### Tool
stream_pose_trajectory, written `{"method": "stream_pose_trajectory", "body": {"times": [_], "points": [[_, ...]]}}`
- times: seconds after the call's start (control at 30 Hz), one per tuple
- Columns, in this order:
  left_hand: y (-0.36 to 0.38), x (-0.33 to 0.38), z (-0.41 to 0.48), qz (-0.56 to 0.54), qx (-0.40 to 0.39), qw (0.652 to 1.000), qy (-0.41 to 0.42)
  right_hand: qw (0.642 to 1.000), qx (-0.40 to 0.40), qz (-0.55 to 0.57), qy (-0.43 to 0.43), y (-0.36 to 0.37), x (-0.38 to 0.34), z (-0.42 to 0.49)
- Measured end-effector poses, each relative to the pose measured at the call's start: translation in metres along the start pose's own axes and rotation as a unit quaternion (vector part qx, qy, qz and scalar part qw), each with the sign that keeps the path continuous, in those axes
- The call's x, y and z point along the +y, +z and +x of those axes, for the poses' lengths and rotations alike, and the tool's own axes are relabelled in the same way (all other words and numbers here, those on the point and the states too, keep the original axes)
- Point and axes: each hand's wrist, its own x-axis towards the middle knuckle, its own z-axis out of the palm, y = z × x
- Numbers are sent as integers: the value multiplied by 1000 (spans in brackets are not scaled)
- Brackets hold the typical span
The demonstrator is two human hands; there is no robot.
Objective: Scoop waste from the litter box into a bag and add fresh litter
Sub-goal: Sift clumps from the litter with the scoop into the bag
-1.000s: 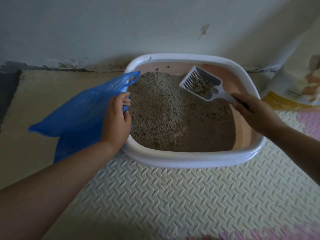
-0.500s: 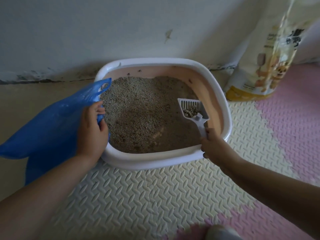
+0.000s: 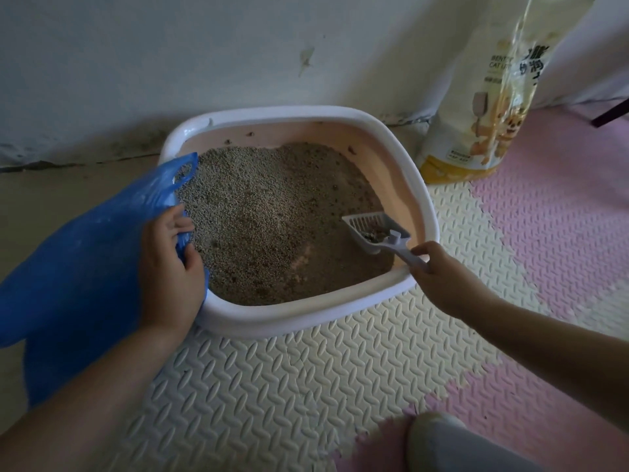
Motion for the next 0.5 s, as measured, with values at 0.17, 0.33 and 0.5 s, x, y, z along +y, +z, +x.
{"method": "stream_pose_trajectory", "body": {"times": [0.17,0.33,0.5], "points": [[1,1,1,-17,10,1000,-9,997,-51,-54,32,-3,-12,3],[2,0,-1,-27,13,1000,-2,992,-73,-88,47,-9,-33,18],[1,1,-1,-36,10,999,-5,990,-84,-100,58,-11,-35,40]]}}
